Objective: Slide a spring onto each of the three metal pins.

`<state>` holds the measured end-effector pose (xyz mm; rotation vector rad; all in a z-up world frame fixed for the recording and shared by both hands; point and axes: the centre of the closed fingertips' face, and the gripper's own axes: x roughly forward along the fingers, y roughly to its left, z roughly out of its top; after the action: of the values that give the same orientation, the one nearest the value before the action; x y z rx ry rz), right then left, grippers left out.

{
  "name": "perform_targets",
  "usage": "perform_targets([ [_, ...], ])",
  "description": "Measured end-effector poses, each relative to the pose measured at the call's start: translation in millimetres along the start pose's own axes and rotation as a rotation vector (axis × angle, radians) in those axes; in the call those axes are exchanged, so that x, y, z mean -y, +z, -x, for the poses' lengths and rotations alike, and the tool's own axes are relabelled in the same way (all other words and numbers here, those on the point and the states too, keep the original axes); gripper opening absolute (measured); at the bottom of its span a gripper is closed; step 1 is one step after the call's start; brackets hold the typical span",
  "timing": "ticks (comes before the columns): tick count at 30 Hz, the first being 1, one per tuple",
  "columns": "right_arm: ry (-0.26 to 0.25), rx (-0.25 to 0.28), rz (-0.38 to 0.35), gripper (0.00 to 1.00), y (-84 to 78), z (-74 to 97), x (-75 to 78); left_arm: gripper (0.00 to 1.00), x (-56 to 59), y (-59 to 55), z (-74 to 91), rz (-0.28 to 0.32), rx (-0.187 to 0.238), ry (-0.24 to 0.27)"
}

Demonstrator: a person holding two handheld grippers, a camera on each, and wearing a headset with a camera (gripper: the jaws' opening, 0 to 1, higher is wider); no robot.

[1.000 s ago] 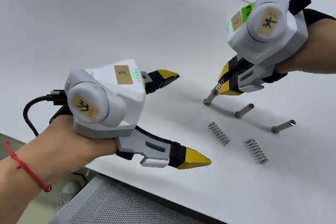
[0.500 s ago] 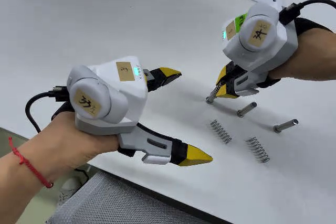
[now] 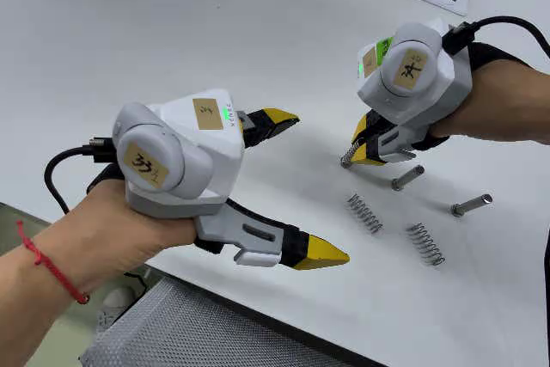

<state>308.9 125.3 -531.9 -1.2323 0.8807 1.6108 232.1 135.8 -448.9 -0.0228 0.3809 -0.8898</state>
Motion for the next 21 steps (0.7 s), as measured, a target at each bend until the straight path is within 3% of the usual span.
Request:
perform_targets([
  [13, 0.001, 0.010, -0.008, 0.13, 1.5, -6.4, -0.3, 0.99, 1.8, -1.5, 0.1, -0.008, -0.012, -0.010],
  [21, -0.016, 0.052, -0.023, 0.17, 6.5, 6.3, 0.9, 0.98, 3.9, -1.2, 0.0, -0.021, -0.028, -0.020],
])
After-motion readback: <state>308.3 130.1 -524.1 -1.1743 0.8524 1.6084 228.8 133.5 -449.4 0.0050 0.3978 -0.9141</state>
